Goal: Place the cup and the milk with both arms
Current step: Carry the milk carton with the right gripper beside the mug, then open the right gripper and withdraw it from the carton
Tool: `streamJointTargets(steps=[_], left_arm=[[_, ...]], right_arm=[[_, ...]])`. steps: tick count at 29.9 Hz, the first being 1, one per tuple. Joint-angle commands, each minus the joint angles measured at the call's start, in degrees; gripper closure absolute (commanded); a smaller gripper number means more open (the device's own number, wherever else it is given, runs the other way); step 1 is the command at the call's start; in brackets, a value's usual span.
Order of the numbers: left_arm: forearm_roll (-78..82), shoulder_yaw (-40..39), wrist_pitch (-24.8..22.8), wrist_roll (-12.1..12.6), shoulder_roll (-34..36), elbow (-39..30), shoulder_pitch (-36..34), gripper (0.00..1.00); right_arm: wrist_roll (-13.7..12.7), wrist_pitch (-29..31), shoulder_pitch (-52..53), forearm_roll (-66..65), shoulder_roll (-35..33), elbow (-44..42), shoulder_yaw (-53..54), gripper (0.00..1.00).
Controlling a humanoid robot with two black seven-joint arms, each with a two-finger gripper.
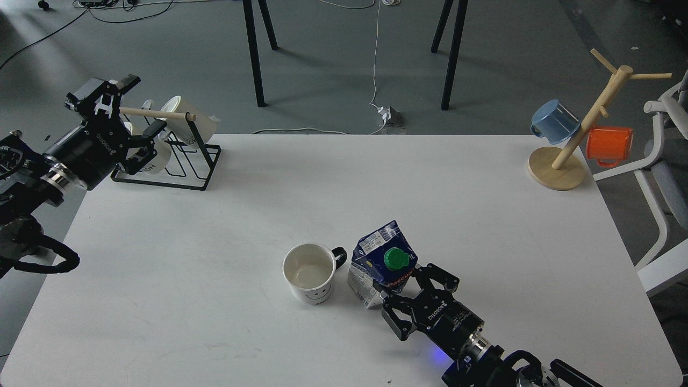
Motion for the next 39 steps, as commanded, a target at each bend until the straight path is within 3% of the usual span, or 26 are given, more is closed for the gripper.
streamJointTargets(steps=[1, 4, 18, 32, 39], left_arm=[[-0.1, 0.0, 0.0, 0.0, 0.0, 0.0, 0.1, 0.06], [0.0, 0.0, 0.0, 0.0, 0.1, 0.0, 0.4, 0.06], [-0.1, 0.0, 0.0, 0.0, -0.1, 1.7, 1.0, 0.06], [-0.2, -0.6, 0.0, 0.0, -1.8, 1.8, 1.0, 0.06], [-0.3, -0.8, 0.0, 0.0, -3.3, 1.5, 1.1, 0.05]], right_arm=[[0.0, 0.0, -0.1, 0.0, -0.2, 0.5, 0.2, 0.10], [0.0, 0.0, -0.5, 0.0, -0.7, 2.1, 0.4, 0.04], [-0.1, 0.0, -12.6, 0.0, -12.6, 11.6, 3.4, 0.03], [-0.3, 0.0, -17.7, 0.2, -29.9, 11.9, 25.5, 0.03], [-0.2, 0.0, -15.5, 0.6, -36.6, 11.8, 27.1, 0.03]])
